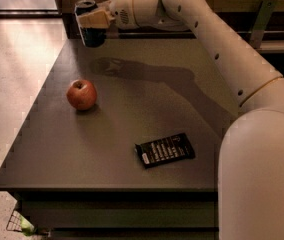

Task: Pick pepsi can

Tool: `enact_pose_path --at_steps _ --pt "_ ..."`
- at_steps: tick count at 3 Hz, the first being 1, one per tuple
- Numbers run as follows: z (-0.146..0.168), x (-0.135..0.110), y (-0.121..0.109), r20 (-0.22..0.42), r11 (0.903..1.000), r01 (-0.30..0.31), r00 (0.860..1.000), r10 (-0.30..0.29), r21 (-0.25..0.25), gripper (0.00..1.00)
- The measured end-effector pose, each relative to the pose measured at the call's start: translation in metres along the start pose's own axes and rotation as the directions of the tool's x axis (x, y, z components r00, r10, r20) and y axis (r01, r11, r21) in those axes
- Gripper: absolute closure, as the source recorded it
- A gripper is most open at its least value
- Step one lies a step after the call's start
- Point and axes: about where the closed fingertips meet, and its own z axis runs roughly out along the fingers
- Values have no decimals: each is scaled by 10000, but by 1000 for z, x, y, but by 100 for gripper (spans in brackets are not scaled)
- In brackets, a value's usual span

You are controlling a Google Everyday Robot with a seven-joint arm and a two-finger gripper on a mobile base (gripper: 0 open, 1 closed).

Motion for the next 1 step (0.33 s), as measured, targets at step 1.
enact_pose_path --at_steps 1 --pt "-17 -16 2 72 9995 288 9996 -287 -90 100"
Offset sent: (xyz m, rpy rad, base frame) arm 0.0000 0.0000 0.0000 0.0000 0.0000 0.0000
